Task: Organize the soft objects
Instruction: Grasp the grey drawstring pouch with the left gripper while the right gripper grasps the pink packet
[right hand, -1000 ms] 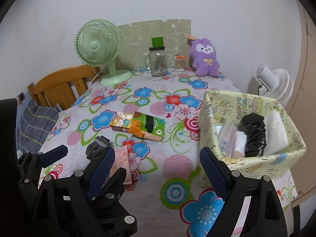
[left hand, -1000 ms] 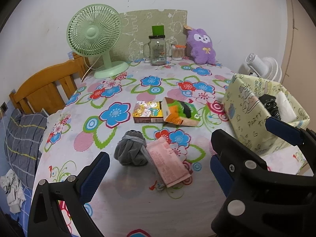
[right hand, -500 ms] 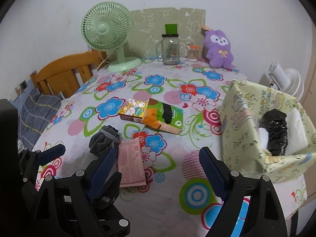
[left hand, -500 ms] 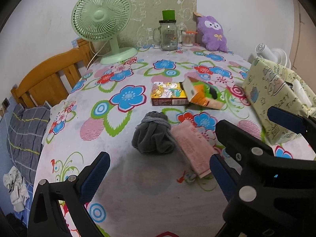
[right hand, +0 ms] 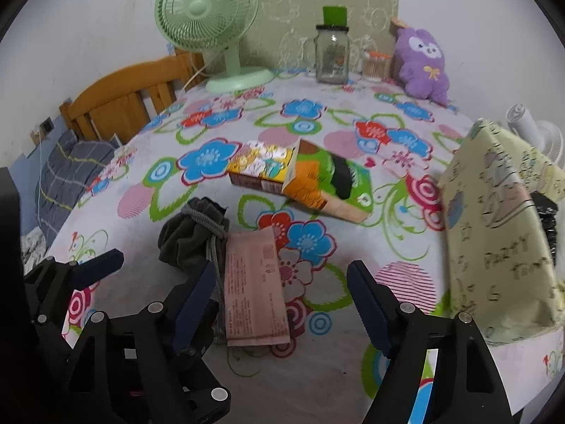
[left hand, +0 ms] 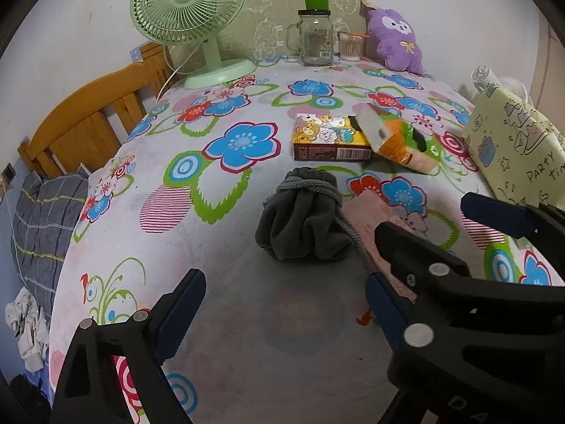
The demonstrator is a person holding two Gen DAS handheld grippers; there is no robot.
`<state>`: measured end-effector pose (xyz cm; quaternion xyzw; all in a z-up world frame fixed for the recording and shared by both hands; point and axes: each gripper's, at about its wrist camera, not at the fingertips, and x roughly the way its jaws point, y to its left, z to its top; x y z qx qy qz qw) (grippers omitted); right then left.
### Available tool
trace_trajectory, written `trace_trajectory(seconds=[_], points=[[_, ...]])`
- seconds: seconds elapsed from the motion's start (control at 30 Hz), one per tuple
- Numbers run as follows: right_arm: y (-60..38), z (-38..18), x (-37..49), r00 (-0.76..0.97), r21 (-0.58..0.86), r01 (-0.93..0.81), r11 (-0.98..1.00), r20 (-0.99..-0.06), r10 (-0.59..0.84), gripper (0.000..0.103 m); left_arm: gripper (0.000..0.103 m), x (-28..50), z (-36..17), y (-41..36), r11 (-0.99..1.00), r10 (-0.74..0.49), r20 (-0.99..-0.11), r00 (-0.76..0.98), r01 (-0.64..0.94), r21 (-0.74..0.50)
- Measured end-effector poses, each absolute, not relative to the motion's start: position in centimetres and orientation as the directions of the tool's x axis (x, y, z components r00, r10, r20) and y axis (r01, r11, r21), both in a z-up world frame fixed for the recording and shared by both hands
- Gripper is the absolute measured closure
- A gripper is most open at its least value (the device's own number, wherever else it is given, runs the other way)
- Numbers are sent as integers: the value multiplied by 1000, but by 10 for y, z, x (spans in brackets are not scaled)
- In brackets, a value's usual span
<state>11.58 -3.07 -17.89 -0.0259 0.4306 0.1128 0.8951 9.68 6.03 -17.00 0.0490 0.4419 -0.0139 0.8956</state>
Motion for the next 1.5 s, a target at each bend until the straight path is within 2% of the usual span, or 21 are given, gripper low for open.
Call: trace_trajectory(seconds=[0.3, 0.47, 0.63, 1.03, 1.13, 1.3, 1.5], points=[[-22, -194, 127, 557, 70, -233, 970, -808, 192, 30, 10, 101, -174, 63, 995, 12, -799, 601, 73, 69], [-24, -197, 132, 539, 82, -233, 969, -818, 199, 42, 10, 103, -174, 61, 994, 16, -799, 601, 74, 75], [-31, -197, 134, 542, 67, -225, 972, -820, 182, 60, 10, 105, -174, 57, 994, 21, -799, 601, 74, 82], [-49, -191, 144, 554, 83, -175, 981, -816, 168, 60, 11, 125, -171, 48, 992, 24, -787, 616, 82, 95], [-51, -191, 148, 550, 91, -169, 981, -817, 170, 60, 19, 131, -173, 48, 992, 9, -791, 612, 91, 82], [-51, -191, 151, 549, 96, -166, 981, -818, 173, 60, 47, 132, -172, 46, 989, -79, -792, 605, 148, 14], [-50, -191, 151, 550, 87, -163, 983, -819, 164, 60, 56, 129, -171, 43, 988, -93, -792, 604, 155, 2]])
